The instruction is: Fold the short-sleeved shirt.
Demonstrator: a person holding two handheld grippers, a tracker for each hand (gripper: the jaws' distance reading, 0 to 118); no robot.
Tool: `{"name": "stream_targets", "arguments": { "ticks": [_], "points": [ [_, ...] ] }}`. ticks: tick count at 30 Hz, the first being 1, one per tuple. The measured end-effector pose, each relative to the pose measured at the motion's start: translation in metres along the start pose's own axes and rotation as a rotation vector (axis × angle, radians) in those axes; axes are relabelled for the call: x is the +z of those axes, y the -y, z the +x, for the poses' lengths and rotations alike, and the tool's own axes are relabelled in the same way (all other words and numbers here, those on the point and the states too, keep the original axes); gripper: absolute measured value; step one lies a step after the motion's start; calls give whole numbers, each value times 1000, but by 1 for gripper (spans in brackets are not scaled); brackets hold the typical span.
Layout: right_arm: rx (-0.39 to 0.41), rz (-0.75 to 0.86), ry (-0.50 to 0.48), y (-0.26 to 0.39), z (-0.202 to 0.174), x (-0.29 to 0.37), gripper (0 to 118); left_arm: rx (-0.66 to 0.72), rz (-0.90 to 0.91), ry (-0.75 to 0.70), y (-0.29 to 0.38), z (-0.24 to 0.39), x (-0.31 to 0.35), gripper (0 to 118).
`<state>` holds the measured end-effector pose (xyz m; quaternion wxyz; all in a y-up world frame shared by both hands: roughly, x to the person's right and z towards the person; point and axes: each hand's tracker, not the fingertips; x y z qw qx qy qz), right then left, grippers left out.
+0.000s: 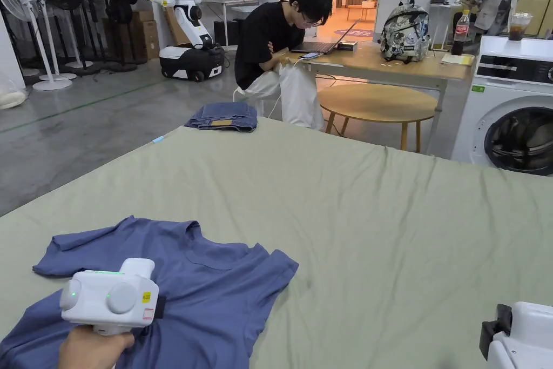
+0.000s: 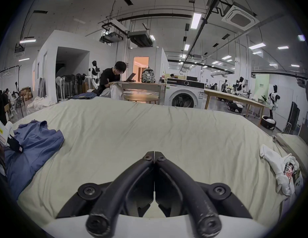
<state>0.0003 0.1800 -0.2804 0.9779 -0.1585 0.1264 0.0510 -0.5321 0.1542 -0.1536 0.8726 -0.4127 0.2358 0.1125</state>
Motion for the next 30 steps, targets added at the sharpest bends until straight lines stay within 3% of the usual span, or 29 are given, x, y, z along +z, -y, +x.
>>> {"name": "stream_targets", "arguments": {
  "ticks": [5,10,13,22,30],
  "points": [
    [-10,11,10,-2,4,-2,0,41,136,72,-13,-2,44,0],
    [-27,33,28,-12,10,2,0,-6,270,106,-43,12,93,0],
    [-44,46,42,-18,16,6,0,51,361,168,-67,20,122,0],
    [-66,80,86,-27,42,17,0,-67,533,300,-124,103,200,0],
    [-82,94,161,-27,82,36,0,-203,557,529,-144,222,209,0]
  ]
}}
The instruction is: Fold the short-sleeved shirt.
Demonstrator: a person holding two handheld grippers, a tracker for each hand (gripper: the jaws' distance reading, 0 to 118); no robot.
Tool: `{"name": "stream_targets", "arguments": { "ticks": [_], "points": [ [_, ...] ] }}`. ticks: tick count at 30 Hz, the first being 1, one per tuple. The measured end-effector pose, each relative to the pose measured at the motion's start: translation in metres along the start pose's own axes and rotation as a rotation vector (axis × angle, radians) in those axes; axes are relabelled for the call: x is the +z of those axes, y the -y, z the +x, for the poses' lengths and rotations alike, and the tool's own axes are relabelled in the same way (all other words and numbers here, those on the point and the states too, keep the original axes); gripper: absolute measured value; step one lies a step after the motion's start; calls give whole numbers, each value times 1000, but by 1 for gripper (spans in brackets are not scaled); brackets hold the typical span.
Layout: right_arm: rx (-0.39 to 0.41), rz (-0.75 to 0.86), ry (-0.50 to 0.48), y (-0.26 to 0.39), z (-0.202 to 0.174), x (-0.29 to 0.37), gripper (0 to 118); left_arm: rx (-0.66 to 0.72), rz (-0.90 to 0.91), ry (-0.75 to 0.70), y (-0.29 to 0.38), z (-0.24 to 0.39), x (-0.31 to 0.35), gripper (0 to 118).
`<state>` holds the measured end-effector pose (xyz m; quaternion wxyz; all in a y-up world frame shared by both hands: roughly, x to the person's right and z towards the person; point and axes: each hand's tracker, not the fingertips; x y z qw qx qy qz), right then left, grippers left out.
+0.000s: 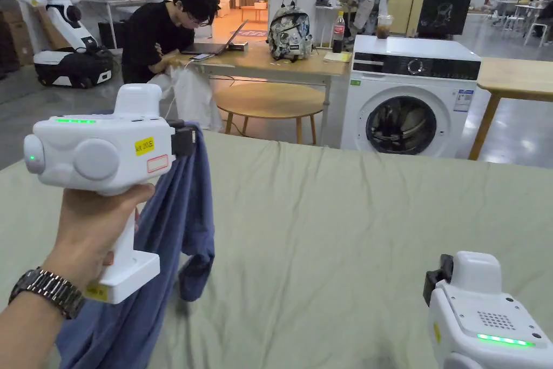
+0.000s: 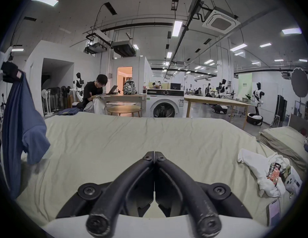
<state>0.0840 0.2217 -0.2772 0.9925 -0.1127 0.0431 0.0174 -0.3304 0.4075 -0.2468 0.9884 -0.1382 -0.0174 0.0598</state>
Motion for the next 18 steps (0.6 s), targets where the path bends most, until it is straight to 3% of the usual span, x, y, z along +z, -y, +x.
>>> {"name": "stream_targets", "arguments": {
  "ticks": [10,18],
  "points": [
    [-32,-6,122,3,64,19,0,-37,-51,333,31,144,-61,0],
    [-40,-26,187,13,96,34,0,-96,-188,430,96,219,-89,0]
  ]
}}
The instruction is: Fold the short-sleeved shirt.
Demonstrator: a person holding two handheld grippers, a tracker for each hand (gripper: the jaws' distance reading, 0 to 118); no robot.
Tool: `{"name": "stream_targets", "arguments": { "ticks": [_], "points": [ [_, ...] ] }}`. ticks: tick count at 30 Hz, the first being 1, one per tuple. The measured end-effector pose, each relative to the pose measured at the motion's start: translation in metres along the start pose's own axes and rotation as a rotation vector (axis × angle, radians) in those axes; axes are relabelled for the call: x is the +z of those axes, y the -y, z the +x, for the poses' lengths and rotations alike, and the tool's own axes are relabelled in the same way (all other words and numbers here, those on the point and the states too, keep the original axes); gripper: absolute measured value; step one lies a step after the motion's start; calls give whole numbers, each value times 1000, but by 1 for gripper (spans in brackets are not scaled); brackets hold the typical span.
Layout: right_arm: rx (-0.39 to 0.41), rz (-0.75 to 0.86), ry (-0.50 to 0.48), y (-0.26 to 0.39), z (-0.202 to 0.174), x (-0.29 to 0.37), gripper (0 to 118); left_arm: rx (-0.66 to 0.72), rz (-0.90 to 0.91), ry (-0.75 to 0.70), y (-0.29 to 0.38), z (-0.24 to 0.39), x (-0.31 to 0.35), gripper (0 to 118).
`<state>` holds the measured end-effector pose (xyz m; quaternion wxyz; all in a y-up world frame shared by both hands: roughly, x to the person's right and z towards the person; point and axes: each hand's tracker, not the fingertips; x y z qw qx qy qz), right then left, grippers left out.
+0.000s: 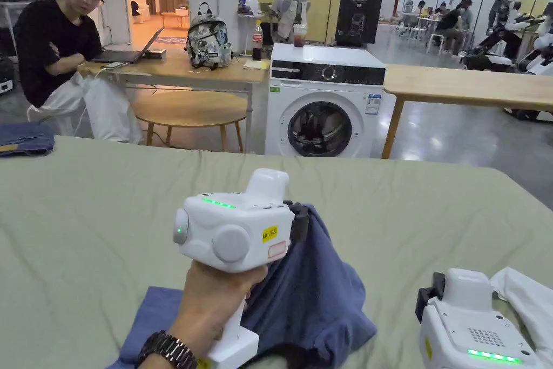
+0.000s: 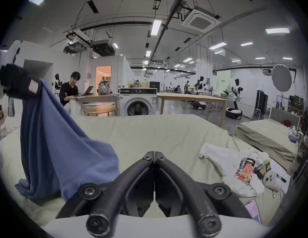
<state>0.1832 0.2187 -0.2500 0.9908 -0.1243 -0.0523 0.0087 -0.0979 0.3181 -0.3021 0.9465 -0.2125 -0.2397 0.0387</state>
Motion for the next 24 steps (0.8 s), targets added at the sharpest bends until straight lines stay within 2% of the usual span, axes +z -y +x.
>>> {"name": "stream_targets", "arguments": {
  "ticks": [5,9,10,11,13,14,15,20,21,24],
  "points": [
    [3,-28,9,10,7,4,0,29,-99,23,37,7,-19,0],
    [-2,-46,-4,13,5,5,0,66,-92,-7,47,2,-7,0],
    [-3,-47,-8,13,4,5,0,76,-82,-22,47,0,-1,8],
    [-4,-47,-13,13,2,6,0,87,-71,-33,47,-6,6,23],
    [-2,-41,-25,11,-2,8,0,115,-34,-64,49,-16,21,64],
    [-1,-40,-33,10,-5,9,0,125,-12,-86,51,-22,31,75],
    [-1,-37,-42,8,-8,10,0,134,-12,-120,53,-30,41,76],
    [-5,-19,-81,5,-24,13,0,143,-25,-262,72,-59,78,75],
    [-4,-17,-93,4,-28,13,0,139,-23,-293,78,-64,86,72],
    [-11,-15,-117,5,-38,14,0,141,-34,-402,98,-76,101,6]
  ]
}}
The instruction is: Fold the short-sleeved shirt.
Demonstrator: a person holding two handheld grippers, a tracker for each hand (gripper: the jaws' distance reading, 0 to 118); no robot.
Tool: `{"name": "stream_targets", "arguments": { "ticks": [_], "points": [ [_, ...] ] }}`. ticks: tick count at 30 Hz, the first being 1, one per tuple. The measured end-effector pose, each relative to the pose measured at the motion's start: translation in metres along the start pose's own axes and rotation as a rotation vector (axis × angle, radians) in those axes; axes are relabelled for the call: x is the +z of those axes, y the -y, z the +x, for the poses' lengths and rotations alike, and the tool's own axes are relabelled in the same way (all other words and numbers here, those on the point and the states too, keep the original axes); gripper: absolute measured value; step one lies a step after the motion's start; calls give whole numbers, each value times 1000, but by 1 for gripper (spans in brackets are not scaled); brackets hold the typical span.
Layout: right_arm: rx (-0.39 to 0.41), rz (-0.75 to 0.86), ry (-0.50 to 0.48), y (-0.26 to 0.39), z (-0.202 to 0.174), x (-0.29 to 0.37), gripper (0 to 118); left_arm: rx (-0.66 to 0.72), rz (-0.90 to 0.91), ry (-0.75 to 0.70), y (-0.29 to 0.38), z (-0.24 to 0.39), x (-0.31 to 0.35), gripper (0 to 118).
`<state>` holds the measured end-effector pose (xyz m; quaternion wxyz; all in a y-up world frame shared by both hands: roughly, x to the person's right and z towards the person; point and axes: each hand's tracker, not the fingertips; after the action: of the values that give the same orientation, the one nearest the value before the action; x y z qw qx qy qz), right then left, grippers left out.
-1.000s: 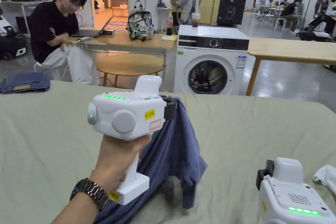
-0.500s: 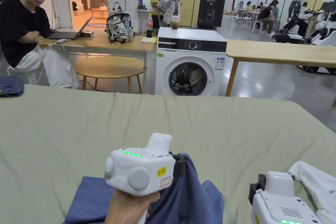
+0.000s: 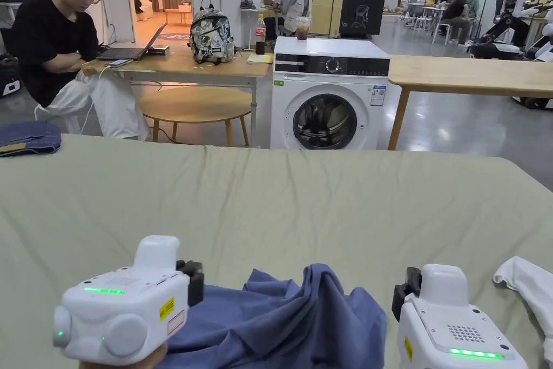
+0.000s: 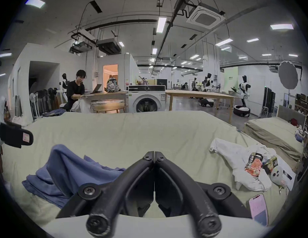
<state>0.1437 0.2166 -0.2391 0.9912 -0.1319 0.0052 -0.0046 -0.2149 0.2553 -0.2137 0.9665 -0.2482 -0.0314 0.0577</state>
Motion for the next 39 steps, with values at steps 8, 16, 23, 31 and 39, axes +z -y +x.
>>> {"name": "stream_targets", "arguments": {
  "ticks": [8,16,23,31,39],
  "points": [
    [9,-17,-50,4,-18,-10,0,126,-94,-52,26,-63,-8,0],
    [18,-46,-55,6,-18,-23,0,167,-271,-21,-20,-120,-104,0],
    [41,-78,-26,13,-8,-34,0,152,-397,-59,-38,-126,-176,4],
    [54,-125,8,23,4,-45,0,80,-583,-171,-16,-108,-230,83],
    [50,-170,23,25,12,-57,0,-123,-518,-173,-11,-66,-209,23]
  ]
}}
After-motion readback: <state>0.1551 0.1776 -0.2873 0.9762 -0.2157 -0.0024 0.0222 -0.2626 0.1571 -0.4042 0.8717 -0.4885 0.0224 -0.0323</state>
